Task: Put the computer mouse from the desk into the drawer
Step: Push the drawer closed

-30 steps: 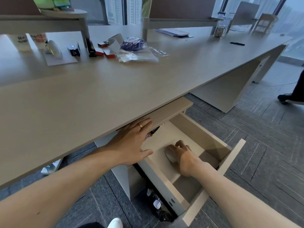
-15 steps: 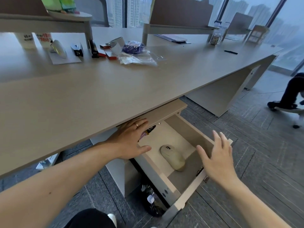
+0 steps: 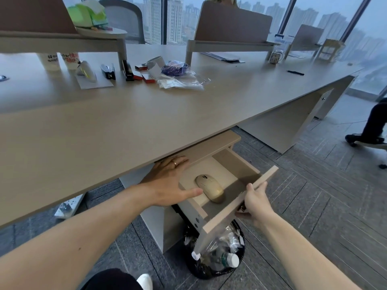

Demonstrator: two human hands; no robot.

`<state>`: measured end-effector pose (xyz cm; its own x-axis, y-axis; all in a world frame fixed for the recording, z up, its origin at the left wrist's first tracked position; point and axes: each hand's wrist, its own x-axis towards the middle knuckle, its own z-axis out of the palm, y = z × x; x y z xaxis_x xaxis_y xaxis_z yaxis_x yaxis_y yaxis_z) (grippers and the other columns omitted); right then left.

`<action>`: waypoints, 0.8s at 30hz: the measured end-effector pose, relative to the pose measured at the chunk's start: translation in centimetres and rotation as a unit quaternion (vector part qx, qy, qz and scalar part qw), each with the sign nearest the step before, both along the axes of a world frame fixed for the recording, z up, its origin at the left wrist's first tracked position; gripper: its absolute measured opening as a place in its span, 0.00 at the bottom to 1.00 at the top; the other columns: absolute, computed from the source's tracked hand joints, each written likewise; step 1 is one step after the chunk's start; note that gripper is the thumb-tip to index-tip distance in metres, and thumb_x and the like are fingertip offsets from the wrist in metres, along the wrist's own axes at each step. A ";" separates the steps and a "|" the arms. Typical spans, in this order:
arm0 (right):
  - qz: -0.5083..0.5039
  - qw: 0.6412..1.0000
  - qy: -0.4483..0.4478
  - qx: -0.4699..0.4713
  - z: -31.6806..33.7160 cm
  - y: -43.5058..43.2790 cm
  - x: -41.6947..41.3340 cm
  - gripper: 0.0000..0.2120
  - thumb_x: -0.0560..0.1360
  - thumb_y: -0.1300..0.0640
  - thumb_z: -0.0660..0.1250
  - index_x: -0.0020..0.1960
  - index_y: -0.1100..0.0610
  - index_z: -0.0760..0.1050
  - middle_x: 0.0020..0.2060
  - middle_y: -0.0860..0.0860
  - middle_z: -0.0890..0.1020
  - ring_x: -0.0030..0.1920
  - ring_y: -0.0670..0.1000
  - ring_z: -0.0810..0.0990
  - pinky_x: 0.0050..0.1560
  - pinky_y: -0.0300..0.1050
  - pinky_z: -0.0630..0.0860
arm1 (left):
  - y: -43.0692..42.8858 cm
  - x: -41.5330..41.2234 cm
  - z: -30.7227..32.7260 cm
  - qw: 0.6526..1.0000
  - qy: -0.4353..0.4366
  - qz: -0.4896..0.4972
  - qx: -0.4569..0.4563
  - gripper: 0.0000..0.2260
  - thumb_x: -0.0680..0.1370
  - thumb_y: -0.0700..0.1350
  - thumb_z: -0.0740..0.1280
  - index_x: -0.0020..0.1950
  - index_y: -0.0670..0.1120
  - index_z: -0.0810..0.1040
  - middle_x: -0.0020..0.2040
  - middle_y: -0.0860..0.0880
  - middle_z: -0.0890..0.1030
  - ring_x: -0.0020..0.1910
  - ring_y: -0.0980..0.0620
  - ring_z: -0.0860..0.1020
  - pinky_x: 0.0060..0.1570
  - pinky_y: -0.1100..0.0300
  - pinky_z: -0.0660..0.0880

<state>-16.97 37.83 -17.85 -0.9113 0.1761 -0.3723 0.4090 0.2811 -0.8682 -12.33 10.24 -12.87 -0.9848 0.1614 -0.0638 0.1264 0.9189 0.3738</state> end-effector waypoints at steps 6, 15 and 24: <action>-0.012 0.996 -0.008 -0.083 1.8 -6.3 -2.3 0.33 0.83 0.48 0.53 0.78 0.38 0.34 0.79 0.52 0.59 0.46 0.57 0.77 0.44 0.67 0.83 | -0.4 -0.1 -1.2 0.997 0.053 -0.004 0.048 0.41 0.72 0.74 0.54 0.80 0.54 0.57 0.81 0.57 0.55 0.78 0.57 0.51 0.76 0.51 0.51; 0.004 0.988 -0.008 -0.154 2.0 -10.5 -5.0 0.30 0.84 0.48 0.52 0.79 0.35 0.38 0.80 0.50 0.58 0.71 0.59 0.67 0.52 0.71 0.79 | -0.6 -0.6 -2.9 0.986 0.151 -0.002 0.069 0.24 0.81 0.52 0.59 0.77 0.51 0.65 0.78 0.54 0.65 0.77 0.55 0.58 0.73 0.54 0.56; -0.001 0.983 -0.004 -0.185 1.3 -12.5 -7.0 0.26 0.84 0.48 0.51 0.77 0.33 0.46 0.79 0.51 0.59 0.74 0.64 0.64 0.47 0.70 0.82 | -1.2 -1.0 -3.6 0.977 0.199 -0.007 0.076 0.26 0.78 0.35 0.63 0.76 0.51 0.68 0.76 0.54 0.69 0.75 0.56 0.62 0.67 0.65 0.53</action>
